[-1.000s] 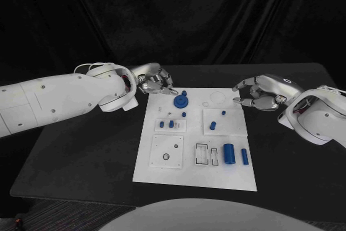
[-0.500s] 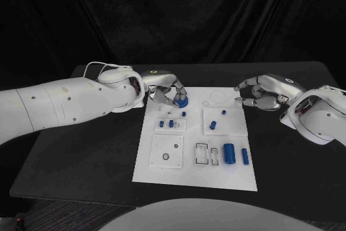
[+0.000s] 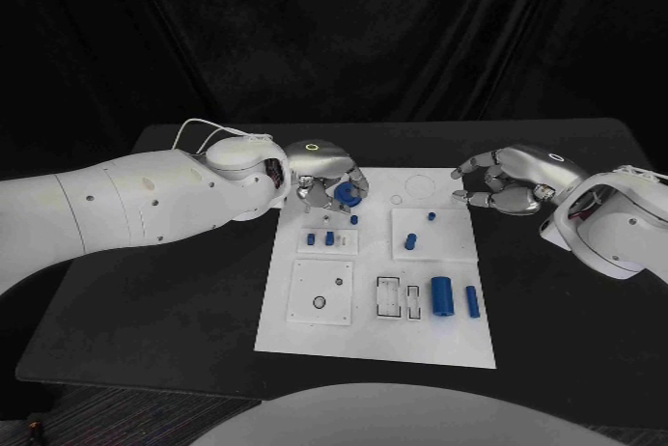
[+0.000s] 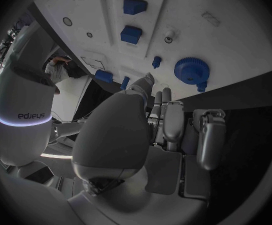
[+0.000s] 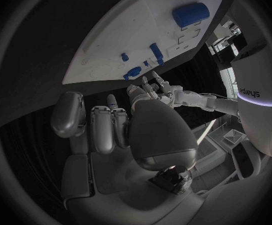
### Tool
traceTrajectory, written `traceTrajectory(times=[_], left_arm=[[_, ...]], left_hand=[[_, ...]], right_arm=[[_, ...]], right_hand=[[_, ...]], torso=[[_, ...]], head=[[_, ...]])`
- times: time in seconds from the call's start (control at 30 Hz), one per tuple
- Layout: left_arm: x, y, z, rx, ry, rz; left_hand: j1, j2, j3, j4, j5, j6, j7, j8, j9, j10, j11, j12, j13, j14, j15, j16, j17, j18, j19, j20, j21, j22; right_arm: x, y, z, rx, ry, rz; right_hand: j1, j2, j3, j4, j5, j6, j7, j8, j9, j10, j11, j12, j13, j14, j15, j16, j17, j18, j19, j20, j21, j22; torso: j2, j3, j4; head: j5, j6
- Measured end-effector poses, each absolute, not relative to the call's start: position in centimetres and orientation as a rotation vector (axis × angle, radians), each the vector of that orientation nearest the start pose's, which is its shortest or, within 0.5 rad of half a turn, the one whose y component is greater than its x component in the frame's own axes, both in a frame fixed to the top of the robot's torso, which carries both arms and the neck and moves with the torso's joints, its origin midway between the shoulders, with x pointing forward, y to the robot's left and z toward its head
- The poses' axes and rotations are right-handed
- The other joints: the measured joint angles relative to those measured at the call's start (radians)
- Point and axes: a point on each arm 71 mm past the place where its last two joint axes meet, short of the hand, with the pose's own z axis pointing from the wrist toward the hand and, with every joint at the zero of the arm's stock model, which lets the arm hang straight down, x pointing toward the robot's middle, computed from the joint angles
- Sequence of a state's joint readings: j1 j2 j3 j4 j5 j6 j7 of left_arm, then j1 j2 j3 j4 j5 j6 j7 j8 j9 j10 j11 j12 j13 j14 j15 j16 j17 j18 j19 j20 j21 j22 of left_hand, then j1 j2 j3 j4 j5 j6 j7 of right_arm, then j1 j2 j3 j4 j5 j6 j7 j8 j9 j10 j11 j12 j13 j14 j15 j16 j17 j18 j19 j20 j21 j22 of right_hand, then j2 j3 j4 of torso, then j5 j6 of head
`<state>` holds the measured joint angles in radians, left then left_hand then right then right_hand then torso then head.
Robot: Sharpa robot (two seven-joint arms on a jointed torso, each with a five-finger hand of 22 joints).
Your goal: Assemble the parts on the task board
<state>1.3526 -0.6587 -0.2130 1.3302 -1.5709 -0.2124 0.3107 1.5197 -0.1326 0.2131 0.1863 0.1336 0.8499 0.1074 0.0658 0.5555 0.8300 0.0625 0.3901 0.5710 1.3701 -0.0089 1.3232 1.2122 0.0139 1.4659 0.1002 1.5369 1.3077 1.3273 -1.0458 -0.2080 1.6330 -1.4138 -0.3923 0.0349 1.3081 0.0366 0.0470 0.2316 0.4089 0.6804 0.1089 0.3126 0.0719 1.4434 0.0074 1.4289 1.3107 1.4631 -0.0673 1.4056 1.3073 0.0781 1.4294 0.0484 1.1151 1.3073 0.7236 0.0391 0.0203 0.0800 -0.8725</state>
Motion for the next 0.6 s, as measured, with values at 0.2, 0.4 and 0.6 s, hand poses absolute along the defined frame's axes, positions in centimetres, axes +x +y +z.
traceTrajectory(times=[0.2, 0.4, 0.6], left_arm=[[50.3, 13.5, -18.5, 0.772, 1.609, -0.825], [50.2, 13.2, -19.2, 0.793, 1.622, -0.812], [50.2, 13.2, -19.9, 0.814, 1.641, -0.792]], left_hand=[[-0.005, -0.005, 0.006, 0.000, 0.000, 0.006, -0.005, 0.000, -0.023, 0.000, 0.000, -0.007, -0.022, 0.000, 0.000, 0.000, -0.008, 0.000, 0.000, 0.000, 0.004, 0.000], [-0.015, -0.015, 0.010, 0.004, 0.000, 0.022, -0.015, 0.000, -0.048, 0.017, -0.006, -0.012, -0.043, 0.006, -0.006, 0.013, 0.004, 0.000, 0.000, 0.000, 0.004, 0.000], [-0.020, -0.009, 0.012, 0.001, 0.000, 0.028, -0.020, 0.000, -0.063, 0.034, -0.011, -0.012, -0.056, 0.006, -0.006, 0.013, -0.001, 0.000, 0.000, 0.000, 0.004, 0.000]], right_arm=[[45.6, -26.2, -17.3, -0.209, 1.627, 0.648], [45.6, -26.2, -17.4, -0.209, 1.631, 0.647], [45.6, -26.3, -17.4, -0.209, 1.632, 0.646]], right_hand=[[0.002, -0.002, 0.000, 0.000, 0.000, 0.000, 0.000, 0.000, 0.000, 0.000, 0.000, 0.000, 0.000, 0.000, 0.000, 0.000, 0.000, 0.000, 0.000, 0.000, 0.000, 0.000], [0.004, -0.004, 0.000, 0.000, 0.000, 0.000, 0.000, 0.000, -0.001, 0.000, 0.000, 0.000, -0.001, 0.000, 0.000, 0.000, 0.000, 0.000, 0.000, 0.000, 0.000, 0.001], [0.004, -0.004, 0.000, 0.000, 0.000, 0.000, 0.000, 0.000, -0.001, 0.000, 0.000, 0.000, -0.001, 0.000, 0.000, 0.000, 0.000, 0.000, 0.000, 0.000, 0.000, 0.001]], torso=[[0.000, 0.0005, -0.0001], [-0.001, 0.0012, -0.0005], [0.000, 0.0012, -0.0008]], head=[[-0.003, 0.000], [-0.006, 0.000], [-0.008, 0.000]])
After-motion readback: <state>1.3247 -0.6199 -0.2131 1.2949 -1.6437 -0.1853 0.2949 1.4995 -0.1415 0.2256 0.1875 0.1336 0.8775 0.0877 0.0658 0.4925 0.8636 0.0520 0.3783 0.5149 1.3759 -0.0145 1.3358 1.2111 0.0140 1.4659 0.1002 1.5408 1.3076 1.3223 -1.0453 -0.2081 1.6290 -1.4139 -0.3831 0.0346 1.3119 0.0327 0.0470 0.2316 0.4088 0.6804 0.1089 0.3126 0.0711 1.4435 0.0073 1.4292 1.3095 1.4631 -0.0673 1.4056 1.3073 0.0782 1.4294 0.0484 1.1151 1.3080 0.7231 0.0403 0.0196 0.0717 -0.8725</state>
